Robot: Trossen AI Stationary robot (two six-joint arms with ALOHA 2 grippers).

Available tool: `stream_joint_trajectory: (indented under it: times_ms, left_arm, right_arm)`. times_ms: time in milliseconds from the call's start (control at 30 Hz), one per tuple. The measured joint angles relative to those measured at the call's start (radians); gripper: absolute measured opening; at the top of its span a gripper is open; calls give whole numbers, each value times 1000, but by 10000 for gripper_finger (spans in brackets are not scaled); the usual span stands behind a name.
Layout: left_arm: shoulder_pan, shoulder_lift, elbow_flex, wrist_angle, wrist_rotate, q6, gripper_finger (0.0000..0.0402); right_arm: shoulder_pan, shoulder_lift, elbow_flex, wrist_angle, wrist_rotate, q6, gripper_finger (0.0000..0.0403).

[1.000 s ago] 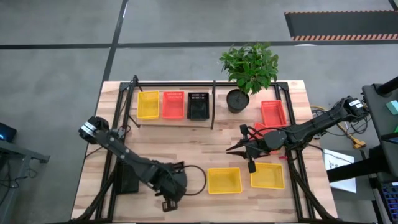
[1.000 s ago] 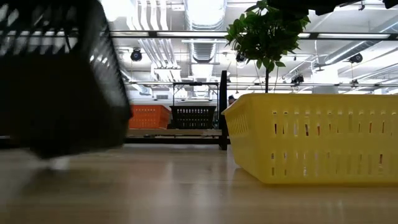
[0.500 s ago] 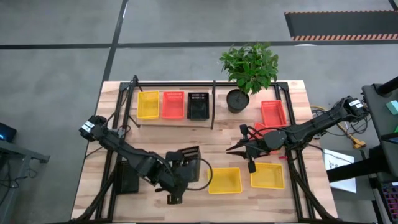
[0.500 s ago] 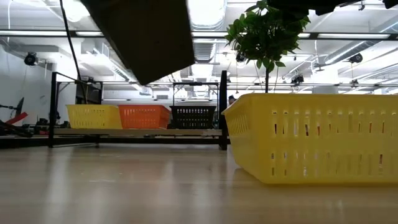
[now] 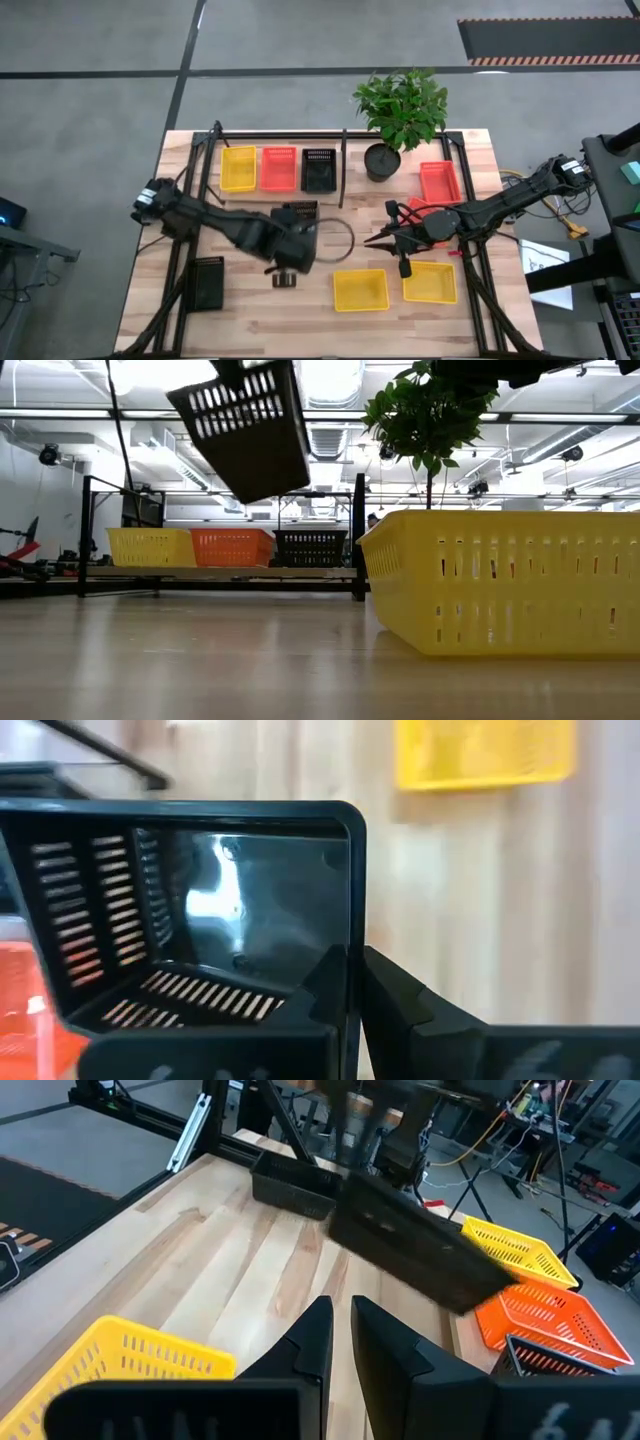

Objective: Stack baskets on shelf by color
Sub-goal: Stack the right black basket on the black basket on the shelf

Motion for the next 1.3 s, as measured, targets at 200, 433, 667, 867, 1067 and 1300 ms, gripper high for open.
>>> stream_joint_trajectory:
  times_ms: [200,433,667,867,1067,1300]
  left_arm:
    - [141,0,-1,-20,-1,165,1]
    - [313,0,-18,14,-48,290,1]
    - [436,0,-32,134,-44,334,1]
    - [479,0,-47,192,-40,383,1]
    - [486,0,-99,275,-37,417,1]
    - [488,0,-157,368,-36,437,1]
  right_arm:
    - [0,0,0,-1,0,1,34]
    - [0,0,0,-10,7,-1,34]
    - [0,0,0,-33,8,-1,34]
    - [0,0,0,-37,8,-9,34]
    - [0,0,0,-39,8,-14,34]
    - [0,0,0,-42,8,-16,34]
